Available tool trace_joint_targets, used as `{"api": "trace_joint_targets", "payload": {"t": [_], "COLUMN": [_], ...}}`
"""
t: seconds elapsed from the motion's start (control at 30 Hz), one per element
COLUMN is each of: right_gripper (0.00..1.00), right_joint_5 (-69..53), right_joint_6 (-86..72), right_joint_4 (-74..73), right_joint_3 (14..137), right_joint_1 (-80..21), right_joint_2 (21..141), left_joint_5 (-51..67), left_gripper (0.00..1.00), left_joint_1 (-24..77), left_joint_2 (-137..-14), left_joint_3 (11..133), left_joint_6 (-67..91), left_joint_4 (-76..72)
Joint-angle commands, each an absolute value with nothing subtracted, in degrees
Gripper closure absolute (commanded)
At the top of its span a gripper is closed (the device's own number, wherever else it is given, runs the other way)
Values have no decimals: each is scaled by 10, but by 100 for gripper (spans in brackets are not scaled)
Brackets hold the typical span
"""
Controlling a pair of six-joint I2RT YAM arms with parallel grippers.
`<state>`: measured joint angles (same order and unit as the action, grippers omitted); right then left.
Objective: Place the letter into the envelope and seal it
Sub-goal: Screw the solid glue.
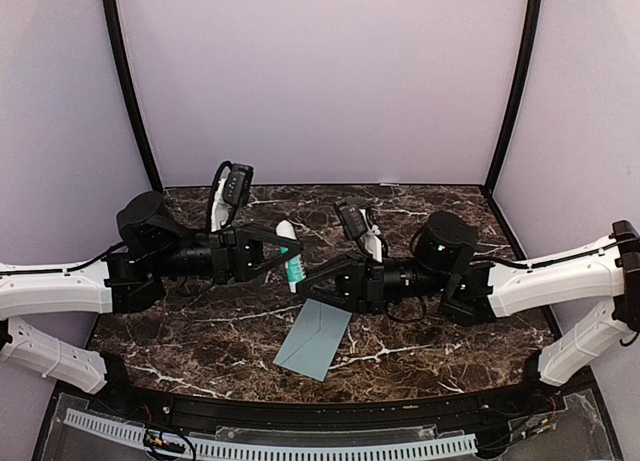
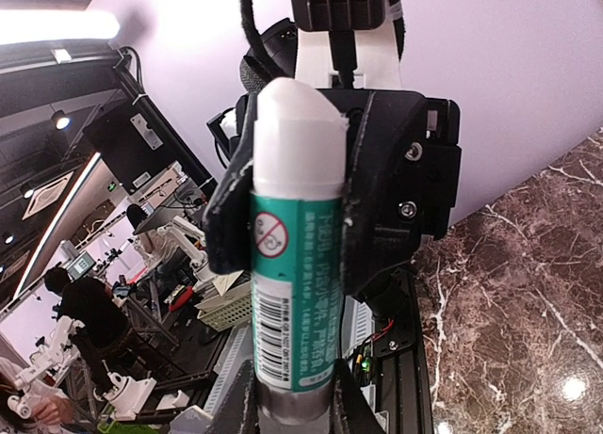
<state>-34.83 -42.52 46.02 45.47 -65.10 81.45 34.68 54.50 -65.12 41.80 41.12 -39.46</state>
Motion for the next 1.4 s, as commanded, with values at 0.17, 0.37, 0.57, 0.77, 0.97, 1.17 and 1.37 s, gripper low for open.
{"api": "trace_joint_targets", "payload": {"t": [0.17,0.37,0.57,0.77,0.97,1.17,1.37], "right_gripper": [91,93,96,96,96,85,50], "right_joint_5": [-292,-158,-19,142,207,179,110], "right_joint_6": [-401,-352,-310,-307,-330,-329,-315], "right_joint_4": [436,272,111,-33,-88,-23,63], "right_joint_3": [458,487,568,675,728,679,596], "right_joint_1": [-654,-651,-662,-693,-716,-717,-703], "right_joint_2": [789,770,803,880,933,881,794], "left_joint_5": [291,201,140,82,62,81,91], "left_gripper": [100,100,100,100,100,100,100], "left_joint_1": [543,543,544,550,553,553,553], "left_joint_2": [-640,-648,-670,-698,-708,-703,-658], "left_joint_3": [417,427,400,396,383,366,348], "left_joint_6": [363,339,398,449,480,495,495], "left_joint_4": [-337,-238,-272,-275,-291,-323,-364]}}
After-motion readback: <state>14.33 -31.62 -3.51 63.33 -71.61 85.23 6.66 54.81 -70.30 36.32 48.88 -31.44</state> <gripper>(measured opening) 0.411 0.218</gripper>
